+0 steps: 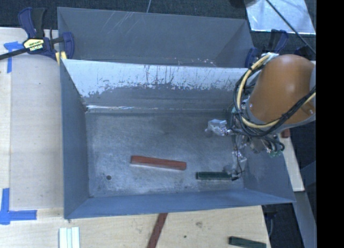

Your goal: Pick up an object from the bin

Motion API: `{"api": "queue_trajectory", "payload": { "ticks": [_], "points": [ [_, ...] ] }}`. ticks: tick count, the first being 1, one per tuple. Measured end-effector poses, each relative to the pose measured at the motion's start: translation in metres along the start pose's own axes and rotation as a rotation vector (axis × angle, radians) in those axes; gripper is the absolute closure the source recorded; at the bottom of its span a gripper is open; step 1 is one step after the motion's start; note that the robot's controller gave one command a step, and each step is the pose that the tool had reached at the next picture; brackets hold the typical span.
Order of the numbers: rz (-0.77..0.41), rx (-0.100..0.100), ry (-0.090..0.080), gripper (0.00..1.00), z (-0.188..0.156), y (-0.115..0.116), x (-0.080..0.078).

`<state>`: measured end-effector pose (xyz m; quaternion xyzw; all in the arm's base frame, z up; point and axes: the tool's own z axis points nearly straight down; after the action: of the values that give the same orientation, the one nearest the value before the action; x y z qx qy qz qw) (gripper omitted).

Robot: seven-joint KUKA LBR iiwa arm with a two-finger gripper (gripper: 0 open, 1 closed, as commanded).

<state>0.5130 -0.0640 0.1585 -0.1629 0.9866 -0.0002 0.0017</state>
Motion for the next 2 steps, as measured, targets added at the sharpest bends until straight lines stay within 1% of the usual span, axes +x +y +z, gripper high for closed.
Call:
{"api": "queue_trajectory", "payload": {
  "ticks": [1, 2],
  "points": [
    [0.0, 0.0, 0.0, 0.0, 0.0, 0.0, 0.0],
    [-0.095, 0.005, -0.007, 0.0, 0.02, 0.001, 0.002]
  ]
}}
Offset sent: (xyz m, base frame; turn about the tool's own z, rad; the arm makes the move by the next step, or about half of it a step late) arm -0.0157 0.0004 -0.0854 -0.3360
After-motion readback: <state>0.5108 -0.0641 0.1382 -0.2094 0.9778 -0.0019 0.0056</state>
